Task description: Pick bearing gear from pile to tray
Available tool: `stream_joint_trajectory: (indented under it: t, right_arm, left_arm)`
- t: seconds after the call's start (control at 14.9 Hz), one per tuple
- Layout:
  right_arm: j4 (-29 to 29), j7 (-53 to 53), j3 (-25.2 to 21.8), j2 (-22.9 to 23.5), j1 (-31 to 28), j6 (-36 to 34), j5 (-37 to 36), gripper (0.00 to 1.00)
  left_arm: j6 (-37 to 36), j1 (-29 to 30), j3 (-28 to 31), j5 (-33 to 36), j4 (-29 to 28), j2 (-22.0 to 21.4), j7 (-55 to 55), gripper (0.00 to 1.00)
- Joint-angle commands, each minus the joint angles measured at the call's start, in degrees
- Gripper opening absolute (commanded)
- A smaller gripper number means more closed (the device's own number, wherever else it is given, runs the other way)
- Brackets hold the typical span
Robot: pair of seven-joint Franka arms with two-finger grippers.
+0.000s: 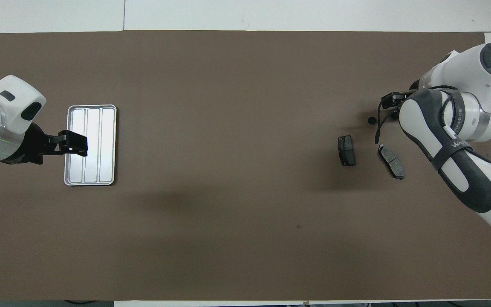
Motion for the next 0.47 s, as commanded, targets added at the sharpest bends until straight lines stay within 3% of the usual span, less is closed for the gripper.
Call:
stream_joint_trajectory:
  t: [0.0,0.4]
  right_arm:
    - [-0.4,-1.6,0.3,0.5,-0.4,0.9,1.1,0.95]
    - [-1.6,-3.1,0.3,0.7,-0.4,0.9,1.2,0.94]
  left_arm:
    - [2.3,-2.0,0.6,-0.5,-2.7,-1.8,-3.6,1.00]
    - [3.1,-3.4,0.6,-0.6,-3.3,-1.6,-8.0,1.00]
